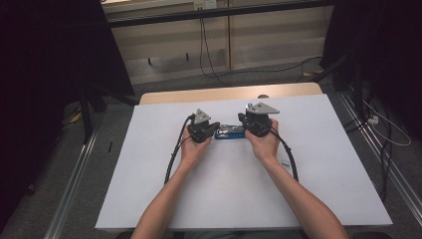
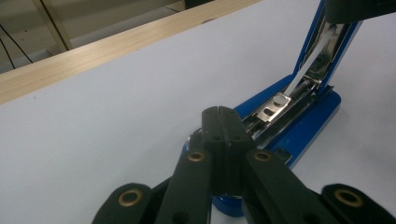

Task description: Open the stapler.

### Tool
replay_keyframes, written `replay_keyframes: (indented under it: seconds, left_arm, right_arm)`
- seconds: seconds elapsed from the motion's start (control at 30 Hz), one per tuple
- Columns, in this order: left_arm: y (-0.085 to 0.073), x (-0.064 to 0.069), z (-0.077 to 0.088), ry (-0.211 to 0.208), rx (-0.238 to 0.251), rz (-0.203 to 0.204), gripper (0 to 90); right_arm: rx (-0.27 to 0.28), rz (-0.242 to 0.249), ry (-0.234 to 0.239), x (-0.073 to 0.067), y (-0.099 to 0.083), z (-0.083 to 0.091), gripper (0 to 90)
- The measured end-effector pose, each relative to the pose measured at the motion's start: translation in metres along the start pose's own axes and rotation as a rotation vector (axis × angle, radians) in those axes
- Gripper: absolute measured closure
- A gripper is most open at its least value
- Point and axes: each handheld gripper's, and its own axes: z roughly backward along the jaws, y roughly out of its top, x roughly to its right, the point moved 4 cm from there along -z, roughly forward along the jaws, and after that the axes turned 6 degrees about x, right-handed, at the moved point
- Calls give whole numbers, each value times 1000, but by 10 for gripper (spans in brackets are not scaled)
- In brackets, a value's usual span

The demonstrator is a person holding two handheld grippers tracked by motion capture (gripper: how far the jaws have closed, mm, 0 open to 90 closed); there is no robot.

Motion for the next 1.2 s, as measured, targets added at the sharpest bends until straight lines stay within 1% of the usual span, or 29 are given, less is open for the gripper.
replay_keyframes:
  seconds: [0.07,0.23,0.5,0.67,0.87,0.97,1.0,1.07,1.2]
  left_arm:
    - [0,0,0,0,-1,-1,900]
    - [0,0,0,-1,-2,-3,900]
    - [0,0,0,-1,-2,-6,900]
    - [0,0,0,0,-1,-1,900]
    - [0,0,0,1,-2,-1,900]
    - [0,0,0,0,-2,-6,900]
    - [0,0,0,2,-2,-7,900]
    - [0,0,0,3,-4,-9,900]
    - [0,0,0,4,-3,-11,900]
  right_arm:
    - [3,-8,-1,3,-1,1,900]
    - [2,-9,-16,8,-3,5,900]
    - [1,-4,-15,8,-3,5,900]
    - [-7,-18,-23,13,-4,7,900]
    - [-13,-21,-34,18,-8,10,900]
    - [-14,-56,-30,22,-9,12,900]
    - [-15,-55,-31,22,-9,13,900]
    - [-17,-29,-38,21,-9,13,900]
    - [-17,-25,-40,21,-9,13,900]
